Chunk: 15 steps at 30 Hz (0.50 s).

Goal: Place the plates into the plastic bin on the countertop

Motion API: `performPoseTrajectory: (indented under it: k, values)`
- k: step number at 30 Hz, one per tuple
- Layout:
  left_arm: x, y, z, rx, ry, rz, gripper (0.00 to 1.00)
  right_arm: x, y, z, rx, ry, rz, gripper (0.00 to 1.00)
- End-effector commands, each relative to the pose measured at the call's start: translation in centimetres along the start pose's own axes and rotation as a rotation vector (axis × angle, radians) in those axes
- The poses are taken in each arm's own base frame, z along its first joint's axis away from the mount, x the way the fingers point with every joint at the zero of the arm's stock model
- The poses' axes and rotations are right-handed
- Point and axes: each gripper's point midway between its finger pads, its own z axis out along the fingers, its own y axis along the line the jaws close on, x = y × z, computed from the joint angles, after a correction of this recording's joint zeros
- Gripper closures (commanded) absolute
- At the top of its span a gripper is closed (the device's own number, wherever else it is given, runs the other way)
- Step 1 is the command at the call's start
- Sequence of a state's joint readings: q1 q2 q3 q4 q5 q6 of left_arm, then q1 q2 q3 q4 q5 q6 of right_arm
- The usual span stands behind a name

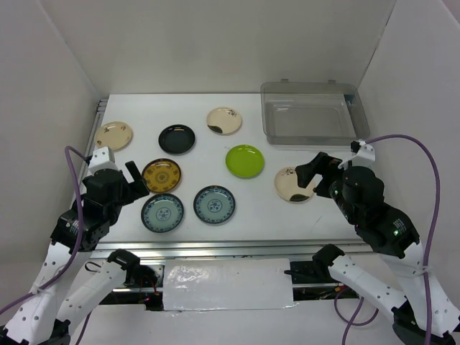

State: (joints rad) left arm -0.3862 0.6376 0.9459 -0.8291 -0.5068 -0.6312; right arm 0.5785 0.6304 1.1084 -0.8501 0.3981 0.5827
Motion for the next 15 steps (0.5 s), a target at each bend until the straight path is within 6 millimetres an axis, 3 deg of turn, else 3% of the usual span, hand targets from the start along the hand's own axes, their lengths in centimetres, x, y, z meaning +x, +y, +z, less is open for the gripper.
performPoseTrajectory:
  k: [1,5,8,10,11,13,14,15]
  values:
    - [-0.9,-0.3,0.0,0.011,-0.035,-0.019,0.01,-0.7,0.1,-0.7,-0.008,-0.021,0.0,0.0]
    - [-0.9,-0.2,0.1,-0.001,-0.033,-0.021,0.01,0.4,1.3,-0.4,-0.094,0.008,-0.029,0.0]
    - [-0.9,-0.1,0.0,0.002,-0.037,-0.026,0.01,1.7,3.4,0.0,-0.223,0.046,-0.043,0.0]
    - [-1.0,-0.1,-0.1,0.001,-0.041,-0.03,0.01,4.0,4.4,1.0,-0.272,0.126,-0.052,0.0]
    - [-0.9,-0.1,-0.1,0.002,-0.04,-0.029,0.01,5.7,4.8,2.6,-0.292,0.165,-0.054,0.0]
    - [-0.9,-0.2,-0.1,0.01,-0.04,-0.025,0.01,8.9,6.8,3.5,-0.418,0.277,-0.05,0.0]
    - [-0.9,-0.3,-0.1,0.014,-0.04,-0.026,0.01,11.1,7.2,5.5,-0.439,0.331,-0.035,0.0]
    - [-0.8,-0.3,-0.1,0.017,-0.035,-0.021,0.01,12.3,7.7,6.2,-0.471,0.369,-0.026,0.0]
